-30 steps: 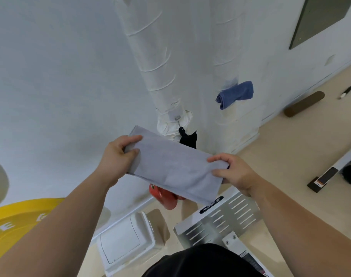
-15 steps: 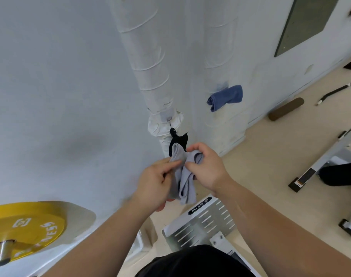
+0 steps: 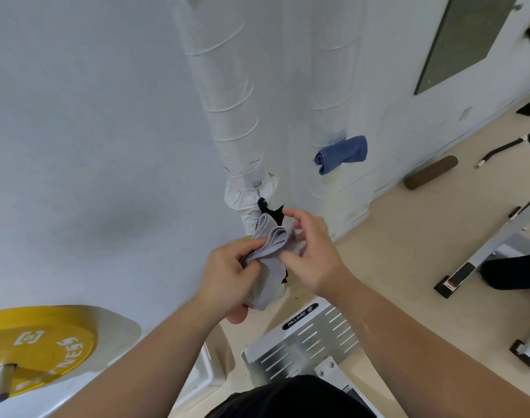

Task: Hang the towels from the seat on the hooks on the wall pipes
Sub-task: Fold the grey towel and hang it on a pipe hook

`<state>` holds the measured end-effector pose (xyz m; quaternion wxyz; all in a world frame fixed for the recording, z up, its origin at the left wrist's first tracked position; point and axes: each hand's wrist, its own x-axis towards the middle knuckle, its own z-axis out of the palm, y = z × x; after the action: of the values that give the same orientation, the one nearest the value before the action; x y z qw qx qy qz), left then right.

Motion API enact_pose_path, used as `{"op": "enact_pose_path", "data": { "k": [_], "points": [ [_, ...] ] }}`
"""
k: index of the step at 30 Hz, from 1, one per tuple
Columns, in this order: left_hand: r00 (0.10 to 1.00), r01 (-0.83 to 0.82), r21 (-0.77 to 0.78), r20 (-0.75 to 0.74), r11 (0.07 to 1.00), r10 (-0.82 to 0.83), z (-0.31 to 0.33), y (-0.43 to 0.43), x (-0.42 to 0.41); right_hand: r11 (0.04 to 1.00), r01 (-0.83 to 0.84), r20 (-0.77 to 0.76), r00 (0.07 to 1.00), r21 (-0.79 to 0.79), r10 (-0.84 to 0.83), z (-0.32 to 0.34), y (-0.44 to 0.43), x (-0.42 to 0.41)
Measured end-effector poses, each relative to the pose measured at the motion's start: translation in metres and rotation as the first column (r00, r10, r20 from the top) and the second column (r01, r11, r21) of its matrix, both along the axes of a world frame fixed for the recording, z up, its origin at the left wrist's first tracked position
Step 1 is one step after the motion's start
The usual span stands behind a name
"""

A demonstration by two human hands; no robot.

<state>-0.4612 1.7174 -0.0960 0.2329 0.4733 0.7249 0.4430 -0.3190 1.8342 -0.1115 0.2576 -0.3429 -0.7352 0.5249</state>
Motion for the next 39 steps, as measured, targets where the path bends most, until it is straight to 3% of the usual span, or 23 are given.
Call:
{"op": "enact_pose_path", "data": {
  "k": [2,7,9,11,13,18,23,26,29,34,37,39],
  "points": [
    [0.984,0.015,-0.057,0.176,0.998,-0.005,0.01,0.002,-0.011,0.979,-0.1,0.007,0.995,0.179,0.101,0.002,0.007,0.01],
    [0.766,0.261,-0.021,0.613,0.965,-0.194,0.045,0.01,-0.032,0.915,-0.401,-0.152,0.908,-0.048,0.39,0.031,0.015,0.026],
    [0.722,0.297,-0.029,0.661,0.954,-0.204,0.052,0.014,-0.04,0.917,-0.399,-0.137,0.908,0.013,0.397,0.037,0.014,0.027],
    [0.743,0.27,-0.059,0.647,0.961,-0.169,0.053,0.017,-0.048,0.932,-0.361,-0.18,0.916,0.025,0.36,0.038,0.013,0.026],
    [0.75,0.217,-0.076,0.652,0.973,-0.116,0.049,0.017,-0.053,0.956,-0.288,-0.216,0.932,0.052,0.292,0.036,0.013,0.026],
    [0.659,0.085,-0.036,0.751,0.996,-0.03,0.023,0.001,-0.031,0.997,-0.078,-0.182,0.98,0.027,0.082,0.026,0.02,0.026],
    [0.729,-0.087,0.005,0.682,0.996,0.06,0.006,0.002,-0.002,0.994,-0.008,-0.114,0.993,-0.109,-0.004,0.015,0.024,0.029],
    [0.827,-0.186,0.063,0.549,0.98,0.122,0.009,0.007,0.008,0.97,-0.132,-0.135,0.985,-0.206,0.105,0.009,0.03,0.037],
    [0.867,-0.256,0.063,0.457,0.965,0.201,0.017,0.007,0.015,0.96,-0.243,-0.047,0.97,-0.142,0.239,0.005,0.035,0.042],
    [0.896,-0.153,-0.038,0.416,0.988,0.155,0.026,-0.005,0.005,0.958,-0.265,-0.097,0.962,-0.11,0.255,0.017,0.039,0.03],
    [0.968,-0.089,-0.09,0.229,0.992,0.107,0.033,-0.012,-0.012,0.952,-0.299,-0.081,0.952,-0.063,0.294,0.03,0.036,0.015],
    [0.974,-0.113,-0.064,0.192,0.991,0.124,0.041,-0.015,-0.026,0.946,-0.322,-0.062,0.945,-0.035,0.32,0.041,0.035,0.003]
  ]
}}
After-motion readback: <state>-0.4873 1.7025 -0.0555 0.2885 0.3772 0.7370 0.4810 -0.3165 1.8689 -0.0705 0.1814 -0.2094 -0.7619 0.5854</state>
